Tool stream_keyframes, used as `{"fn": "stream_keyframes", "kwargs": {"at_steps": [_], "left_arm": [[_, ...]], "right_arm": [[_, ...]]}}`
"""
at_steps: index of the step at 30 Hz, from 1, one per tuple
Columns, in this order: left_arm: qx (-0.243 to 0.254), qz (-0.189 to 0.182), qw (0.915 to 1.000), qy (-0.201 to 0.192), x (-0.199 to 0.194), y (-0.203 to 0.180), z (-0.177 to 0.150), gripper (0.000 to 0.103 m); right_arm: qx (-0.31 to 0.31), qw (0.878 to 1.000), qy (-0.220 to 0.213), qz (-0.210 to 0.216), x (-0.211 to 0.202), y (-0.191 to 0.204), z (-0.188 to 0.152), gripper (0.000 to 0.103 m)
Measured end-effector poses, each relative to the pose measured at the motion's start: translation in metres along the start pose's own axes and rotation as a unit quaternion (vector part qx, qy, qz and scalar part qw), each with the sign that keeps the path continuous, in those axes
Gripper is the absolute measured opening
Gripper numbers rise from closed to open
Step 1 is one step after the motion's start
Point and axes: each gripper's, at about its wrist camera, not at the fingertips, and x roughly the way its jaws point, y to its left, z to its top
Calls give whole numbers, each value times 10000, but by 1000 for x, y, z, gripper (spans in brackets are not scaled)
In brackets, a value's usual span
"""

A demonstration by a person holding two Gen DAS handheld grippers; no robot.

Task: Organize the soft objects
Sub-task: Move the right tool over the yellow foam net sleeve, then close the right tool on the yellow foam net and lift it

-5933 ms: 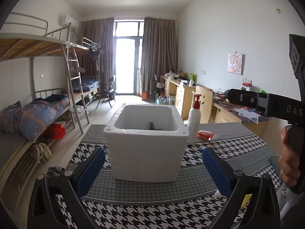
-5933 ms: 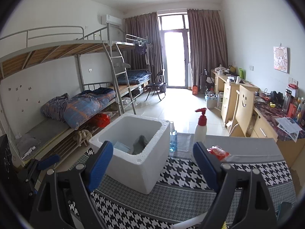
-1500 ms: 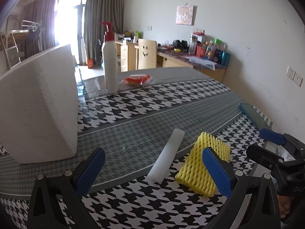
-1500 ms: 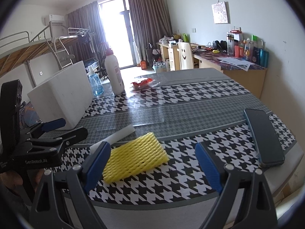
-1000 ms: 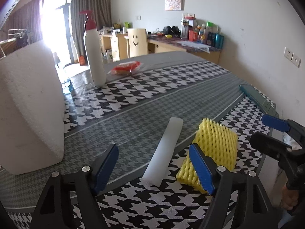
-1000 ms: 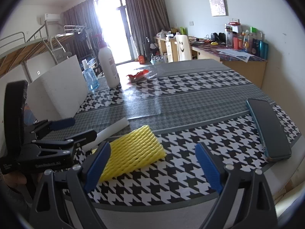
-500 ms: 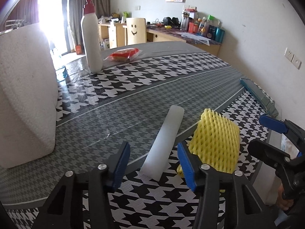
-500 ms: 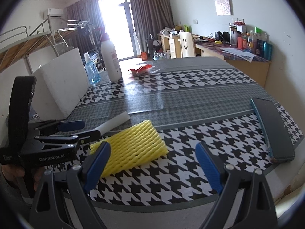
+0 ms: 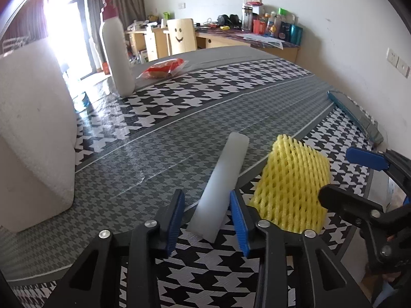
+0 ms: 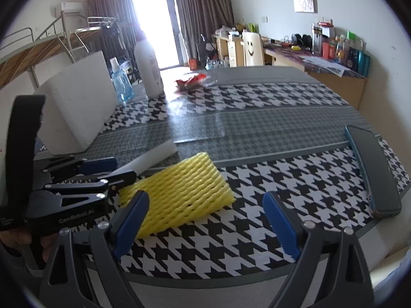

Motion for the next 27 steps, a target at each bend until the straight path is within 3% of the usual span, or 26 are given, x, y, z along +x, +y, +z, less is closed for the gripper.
{"fn": "stream_keyframes", "kwargs": {"at_steps": [1,5,15,20,22,27], "left_arm": [[54,-19,10000,-5,-1,-2,-1,30],[166,23,9999,-15,-1,-6,-2,25],[22,-156,9999,-18,-1,-2,-2,23],[56,-135,9999,-16,-1,0,-2,23],[57,-131,9999,-16,-1,-2,-2,23],[49,-140,9999,-16,-1,-3,-2,23]], "right_arm": [[15,10000,34,-9,2,0,0,93],[79,9998,173,-39,8,-2,-2,93],[180,9991,377,-32,19,-5,0,92],[165,9990,405,-121,23,-5,5,75],[160,9988,433,-135,22,-4,6,62],[146,9987,479,-70,22,2,6,41]]}}
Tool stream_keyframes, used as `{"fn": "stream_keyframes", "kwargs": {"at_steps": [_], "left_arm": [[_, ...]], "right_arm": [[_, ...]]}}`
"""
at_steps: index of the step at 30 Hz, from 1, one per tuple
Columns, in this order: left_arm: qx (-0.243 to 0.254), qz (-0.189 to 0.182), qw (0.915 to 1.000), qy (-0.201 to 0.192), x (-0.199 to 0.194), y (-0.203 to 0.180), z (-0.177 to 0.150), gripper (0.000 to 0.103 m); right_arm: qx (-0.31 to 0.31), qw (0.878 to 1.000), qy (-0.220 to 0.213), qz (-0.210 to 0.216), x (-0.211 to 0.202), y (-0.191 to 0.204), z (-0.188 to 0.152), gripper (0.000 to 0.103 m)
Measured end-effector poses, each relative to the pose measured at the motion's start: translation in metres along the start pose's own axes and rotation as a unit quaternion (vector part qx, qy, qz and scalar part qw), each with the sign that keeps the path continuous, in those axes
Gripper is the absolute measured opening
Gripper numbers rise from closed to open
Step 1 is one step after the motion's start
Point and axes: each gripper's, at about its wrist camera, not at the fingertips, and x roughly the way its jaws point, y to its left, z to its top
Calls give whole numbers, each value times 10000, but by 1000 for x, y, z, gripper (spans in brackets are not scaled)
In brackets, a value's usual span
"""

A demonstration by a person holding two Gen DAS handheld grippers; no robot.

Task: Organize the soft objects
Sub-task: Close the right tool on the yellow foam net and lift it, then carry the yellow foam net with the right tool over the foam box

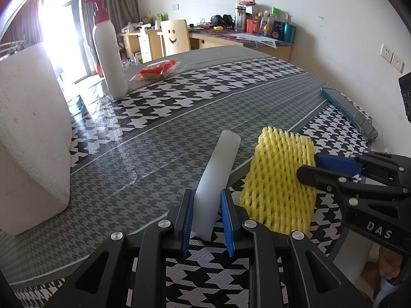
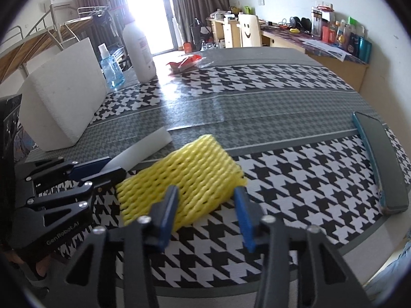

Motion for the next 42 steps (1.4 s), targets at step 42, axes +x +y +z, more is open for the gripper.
{"fn": "stream_keyframes", "kwargs": {"at_steps": [42], "left_arm": [[81,-263,9976,-628,-45,-16,-6,8]], "right_arm": [[-13,9965,-814,-178,-69,-3,6,13]]}}
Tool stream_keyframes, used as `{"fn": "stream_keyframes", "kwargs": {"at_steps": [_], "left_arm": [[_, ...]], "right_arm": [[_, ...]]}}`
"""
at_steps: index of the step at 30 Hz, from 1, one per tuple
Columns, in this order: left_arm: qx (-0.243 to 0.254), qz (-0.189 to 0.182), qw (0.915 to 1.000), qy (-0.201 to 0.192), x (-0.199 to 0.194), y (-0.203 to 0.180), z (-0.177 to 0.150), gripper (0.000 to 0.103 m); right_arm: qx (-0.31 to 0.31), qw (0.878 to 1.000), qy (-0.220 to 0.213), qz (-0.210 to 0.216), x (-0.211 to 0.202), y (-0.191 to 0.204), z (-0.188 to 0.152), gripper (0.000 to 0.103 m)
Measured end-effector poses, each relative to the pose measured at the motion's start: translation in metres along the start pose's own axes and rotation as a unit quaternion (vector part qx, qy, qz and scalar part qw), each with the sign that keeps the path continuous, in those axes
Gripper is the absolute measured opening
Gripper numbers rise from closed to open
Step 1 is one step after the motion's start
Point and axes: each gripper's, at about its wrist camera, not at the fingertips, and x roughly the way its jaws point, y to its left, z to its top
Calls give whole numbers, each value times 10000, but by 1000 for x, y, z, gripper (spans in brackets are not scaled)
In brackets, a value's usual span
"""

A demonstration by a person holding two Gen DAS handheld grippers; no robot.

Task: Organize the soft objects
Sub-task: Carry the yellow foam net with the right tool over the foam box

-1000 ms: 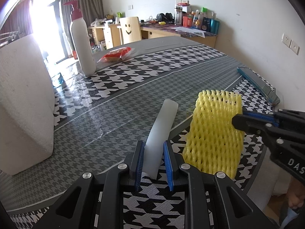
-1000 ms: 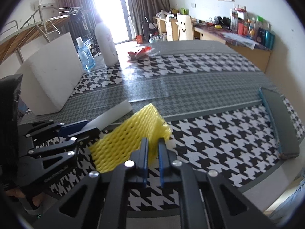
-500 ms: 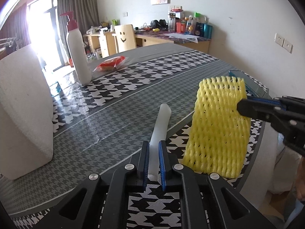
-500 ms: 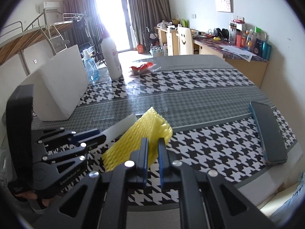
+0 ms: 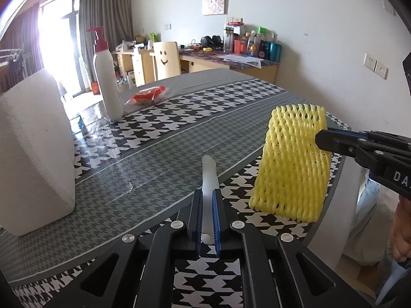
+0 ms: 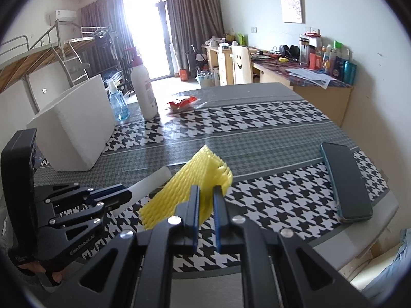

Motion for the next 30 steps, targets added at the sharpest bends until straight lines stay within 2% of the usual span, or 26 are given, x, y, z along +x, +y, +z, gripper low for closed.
{"fn": "stream_keyframes", "kwargs": {"at_steps": [8,17,30], "left_arm": [[-63,-46,9996,-263,-23,3,4,7],[-59,233,9985,-494,-42,7,12,7],[-48,363,9954,-884,-71,7,24,7]], "right_arm": [[-2,9999,-128,-39,-8,-1,0,13],[-44,9997,-252,-14,-14,2,2,13],[-250,9984,-502,121,-24,14,17,13]]}}
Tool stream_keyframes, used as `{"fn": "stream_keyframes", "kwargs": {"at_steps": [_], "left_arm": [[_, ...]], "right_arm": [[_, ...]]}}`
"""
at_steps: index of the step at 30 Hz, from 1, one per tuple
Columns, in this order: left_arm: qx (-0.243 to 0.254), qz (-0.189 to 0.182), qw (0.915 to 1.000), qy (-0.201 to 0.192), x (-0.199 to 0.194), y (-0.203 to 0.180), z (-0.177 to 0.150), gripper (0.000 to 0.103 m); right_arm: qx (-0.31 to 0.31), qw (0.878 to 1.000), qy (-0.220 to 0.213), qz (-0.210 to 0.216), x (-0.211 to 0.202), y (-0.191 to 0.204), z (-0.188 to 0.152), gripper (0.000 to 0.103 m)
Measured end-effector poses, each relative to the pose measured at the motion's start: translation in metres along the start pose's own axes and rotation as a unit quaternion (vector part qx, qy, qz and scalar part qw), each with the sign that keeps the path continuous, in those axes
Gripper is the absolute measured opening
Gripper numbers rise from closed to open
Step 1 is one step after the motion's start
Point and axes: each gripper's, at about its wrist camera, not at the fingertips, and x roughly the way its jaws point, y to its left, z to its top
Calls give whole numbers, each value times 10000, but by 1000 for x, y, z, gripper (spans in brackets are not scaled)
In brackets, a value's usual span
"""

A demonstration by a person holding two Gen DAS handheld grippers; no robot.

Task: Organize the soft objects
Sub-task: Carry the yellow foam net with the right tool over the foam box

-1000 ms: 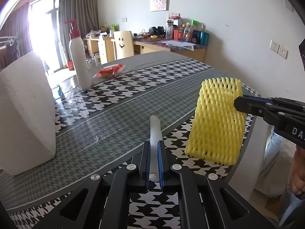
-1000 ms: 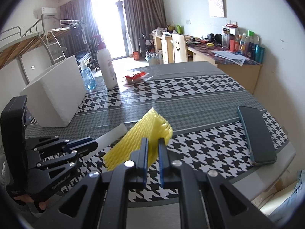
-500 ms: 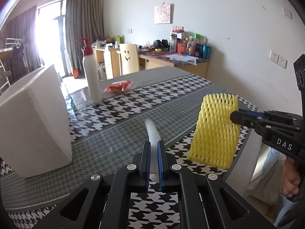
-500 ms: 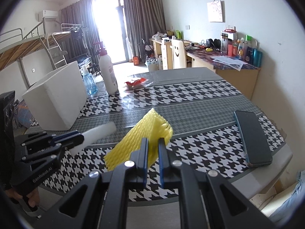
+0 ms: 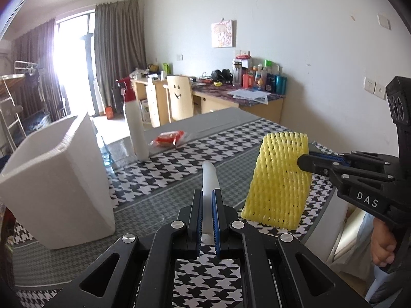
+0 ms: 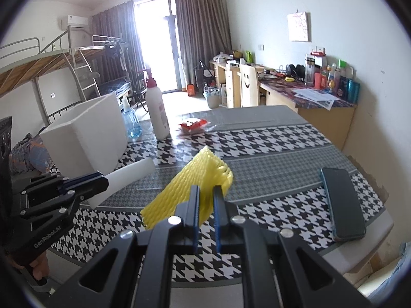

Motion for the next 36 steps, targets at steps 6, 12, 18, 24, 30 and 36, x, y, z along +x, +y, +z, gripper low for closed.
{"fn": "stream_keyframes", "kwargs": {"at_steps": [6,12,18,24,30,36], "left_arm": [[-28,133,9998,-174,-9,3,8,7],[-47,264,9992,-308,-15,11,16,7],[-117,393,9986,-341,-15,23,23,7],[-176,457,9979,-422,-18,32,29,7],[-245,480,9974,-473,-20,42,34,7],[-365,532,9964,-555,-26,54,41,7]], "right_arm": [[-122,9998,-131,40,-1,4,10,13],[-223,9995,-211,98,1,10,20,13],[-311,9989,-312,167,2,16,30,13],[-369,9983,-395,235,5,21,40,13],[-438,9977,-440,260,5,29,47,13],[-491,9969,-524,313,3,39,56,13]]}}
